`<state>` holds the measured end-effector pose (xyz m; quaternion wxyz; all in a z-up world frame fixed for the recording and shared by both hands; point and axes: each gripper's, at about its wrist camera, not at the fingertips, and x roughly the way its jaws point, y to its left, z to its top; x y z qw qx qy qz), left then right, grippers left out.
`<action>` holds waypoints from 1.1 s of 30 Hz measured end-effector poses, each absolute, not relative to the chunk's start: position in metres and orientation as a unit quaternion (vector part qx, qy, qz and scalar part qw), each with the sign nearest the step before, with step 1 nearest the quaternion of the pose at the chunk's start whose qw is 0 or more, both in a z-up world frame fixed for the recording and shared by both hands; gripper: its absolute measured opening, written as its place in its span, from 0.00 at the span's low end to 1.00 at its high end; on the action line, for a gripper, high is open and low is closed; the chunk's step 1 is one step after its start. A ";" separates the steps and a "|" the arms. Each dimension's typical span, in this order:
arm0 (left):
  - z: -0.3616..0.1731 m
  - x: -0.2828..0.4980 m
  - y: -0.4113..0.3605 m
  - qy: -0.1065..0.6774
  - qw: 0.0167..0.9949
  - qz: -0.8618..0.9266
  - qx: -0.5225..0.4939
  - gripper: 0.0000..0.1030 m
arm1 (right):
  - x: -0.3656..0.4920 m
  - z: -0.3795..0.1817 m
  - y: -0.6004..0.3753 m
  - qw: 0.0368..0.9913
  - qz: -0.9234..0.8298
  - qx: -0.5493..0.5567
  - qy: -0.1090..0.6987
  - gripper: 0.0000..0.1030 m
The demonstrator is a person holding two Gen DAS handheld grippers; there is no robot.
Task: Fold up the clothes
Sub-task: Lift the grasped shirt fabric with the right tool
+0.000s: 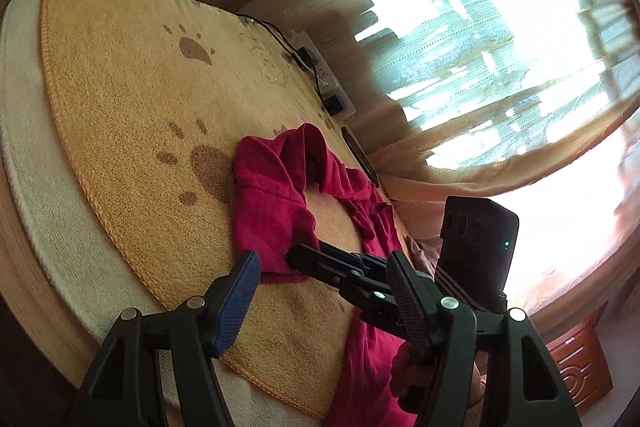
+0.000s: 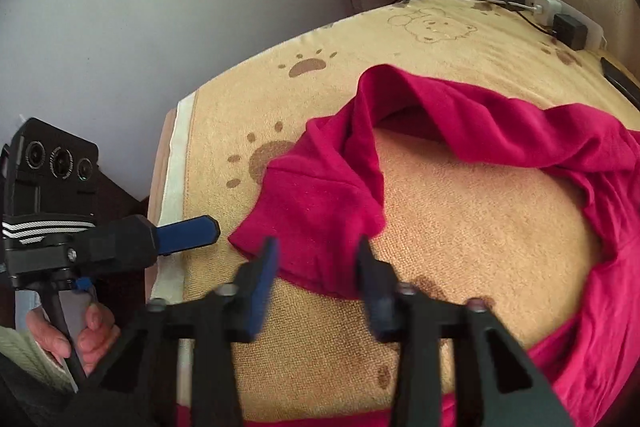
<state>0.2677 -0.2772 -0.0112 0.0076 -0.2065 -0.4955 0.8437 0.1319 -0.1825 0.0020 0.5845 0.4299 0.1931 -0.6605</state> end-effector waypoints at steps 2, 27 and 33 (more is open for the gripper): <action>-0.011 0.268 -0.277 -0.501 0.011 0.841 -0.205 0.65 | 0.131 0.002 -0.180 0.586 -0.664 0.427 0.184 0.10; -0.046 0.236 -0.266 -0.736 0.086 0.668 -0.070 0.77 | 0.114 0.059 -0.128 0.623 -0.636 0.446 -0.095 0.10; -0.046 0.234 -0.261 -0.733 0.078 0.672 -0.069 0.77 | 0.103 0.065 -0.111 0.612 -0.643 0.438 -0.141 0.10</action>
